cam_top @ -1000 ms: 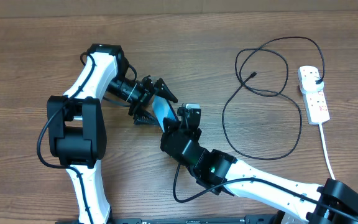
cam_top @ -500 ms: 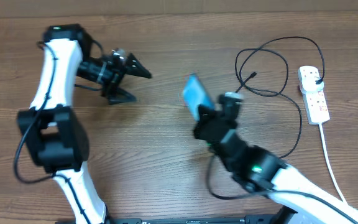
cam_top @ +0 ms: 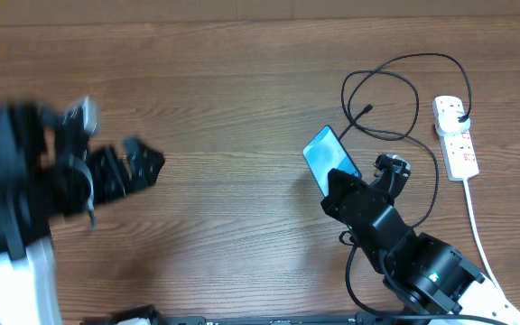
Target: Plug charger to phone and switch on socket
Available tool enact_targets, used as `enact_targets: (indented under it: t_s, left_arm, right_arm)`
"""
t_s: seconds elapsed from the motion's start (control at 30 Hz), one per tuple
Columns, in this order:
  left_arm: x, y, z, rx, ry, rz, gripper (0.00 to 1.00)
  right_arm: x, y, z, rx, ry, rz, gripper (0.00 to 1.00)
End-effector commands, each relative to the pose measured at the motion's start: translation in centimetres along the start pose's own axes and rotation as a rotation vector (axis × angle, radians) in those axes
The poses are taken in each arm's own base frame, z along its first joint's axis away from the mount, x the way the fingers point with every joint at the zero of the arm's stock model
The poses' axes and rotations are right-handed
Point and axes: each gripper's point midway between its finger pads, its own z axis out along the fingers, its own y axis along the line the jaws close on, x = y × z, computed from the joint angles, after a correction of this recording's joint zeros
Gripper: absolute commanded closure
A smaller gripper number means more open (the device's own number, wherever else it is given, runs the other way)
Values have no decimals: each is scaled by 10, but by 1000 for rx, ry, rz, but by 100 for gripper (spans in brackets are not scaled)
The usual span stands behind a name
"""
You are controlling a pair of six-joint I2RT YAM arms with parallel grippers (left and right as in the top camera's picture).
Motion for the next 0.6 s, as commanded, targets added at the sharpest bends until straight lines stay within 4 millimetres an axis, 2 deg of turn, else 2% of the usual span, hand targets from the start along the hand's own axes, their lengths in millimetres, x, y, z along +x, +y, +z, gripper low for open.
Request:
enact_targets:
  t_s: [0.0,0.1,0.23,0.4,0.57]
  left_arm:
    - [39,34,49,24,52,-330,0]
    - [58,23,88,255,99,-463,0]
    - [64,7,119,522,195,-593,0]
    - [53,-2,135,649,273,-720,0]
    - [50,-26,143,682,370,-792,0]
  right_arm:
    - [3,13,4,-33,33,70,96]
    - [15,16,12,-29,85,165,96]
    - [33,30,24,-51,176,293,96]
    - [57,58,45,-124,288,339,96]
    - [75,83,63,-199,369,366,96]
